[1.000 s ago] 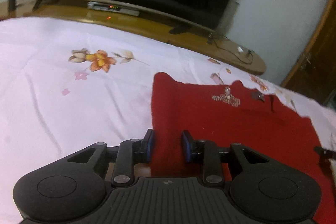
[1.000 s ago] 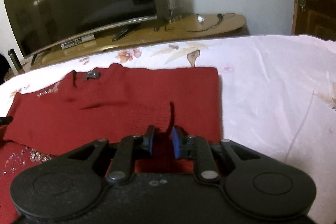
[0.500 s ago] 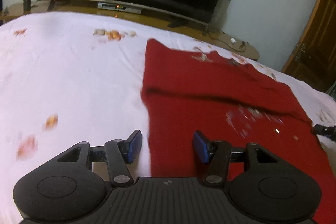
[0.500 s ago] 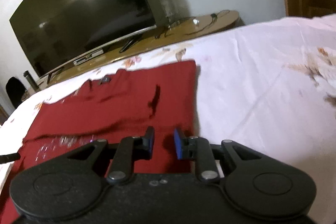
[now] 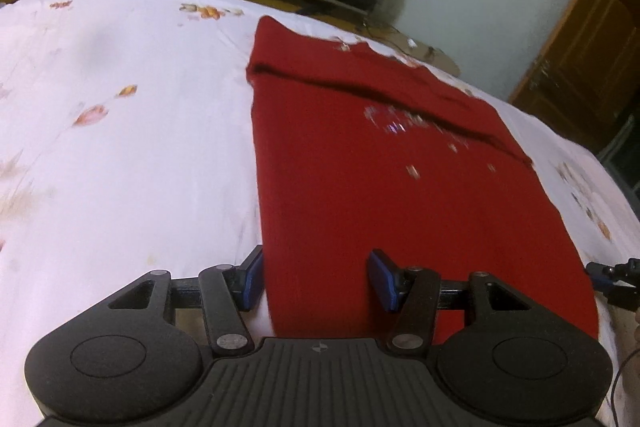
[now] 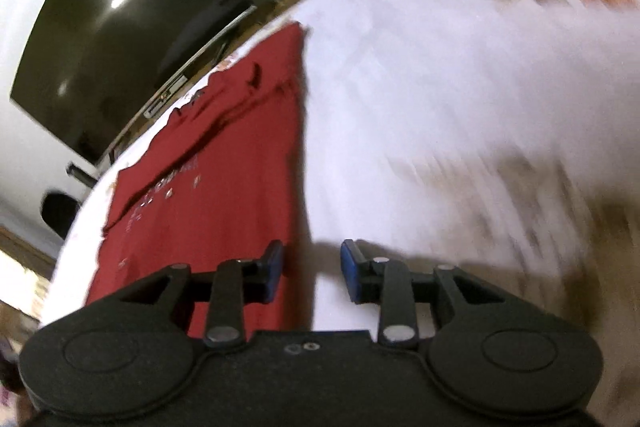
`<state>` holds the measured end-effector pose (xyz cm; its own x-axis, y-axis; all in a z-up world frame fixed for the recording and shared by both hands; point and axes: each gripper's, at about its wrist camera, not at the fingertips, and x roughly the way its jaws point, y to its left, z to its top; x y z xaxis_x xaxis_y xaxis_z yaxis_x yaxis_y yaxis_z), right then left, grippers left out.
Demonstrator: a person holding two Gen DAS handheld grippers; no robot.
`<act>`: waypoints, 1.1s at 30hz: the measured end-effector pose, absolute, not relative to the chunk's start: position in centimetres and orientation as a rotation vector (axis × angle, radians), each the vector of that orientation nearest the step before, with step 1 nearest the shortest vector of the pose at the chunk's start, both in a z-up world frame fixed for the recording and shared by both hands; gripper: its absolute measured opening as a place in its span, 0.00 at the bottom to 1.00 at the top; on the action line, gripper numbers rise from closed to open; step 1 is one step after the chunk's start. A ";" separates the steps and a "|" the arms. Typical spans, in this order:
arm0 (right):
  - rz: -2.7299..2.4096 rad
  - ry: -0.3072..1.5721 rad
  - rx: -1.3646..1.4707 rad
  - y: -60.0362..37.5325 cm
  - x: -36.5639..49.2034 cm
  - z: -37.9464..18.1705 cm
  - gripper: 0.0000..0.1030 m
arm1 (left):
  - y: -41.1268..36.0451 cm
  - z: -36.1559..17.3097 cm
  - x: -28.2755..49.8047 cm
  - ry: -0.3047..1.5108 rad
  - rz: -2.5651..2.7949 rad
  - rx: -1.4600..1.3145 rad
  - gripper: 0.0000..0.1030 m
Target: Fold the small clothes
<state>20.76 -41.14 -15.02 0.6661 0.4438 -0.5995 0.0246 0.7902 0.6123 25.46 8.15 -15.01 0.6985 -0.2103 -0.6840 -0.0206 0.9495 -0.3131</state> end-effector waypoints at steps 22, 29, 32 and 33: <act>0.466 0.916 0.913 -35.3 14.9 -17.5 0.29 | 9.9 -17.9 18.5 0.775 -0.270 -0.815 0.53; 0.440 0.904 0.850 -34.2 15.9 -17.7 0.05 | 8.8 -16.6 18.1 0.769 -0.155 -0.625 0.03; 0.441 0.847 0.801 -34.7 14.9 -16.1 0.05 | 9.5 -13.8 16.4 0.677 -0.167 -0.574 0.03; 0.458 0.809 0.795 -35.0 14.4 -15.1 0.05 | 9.6 -13.2 15.9 0.666 -0.164 -0.545 0.03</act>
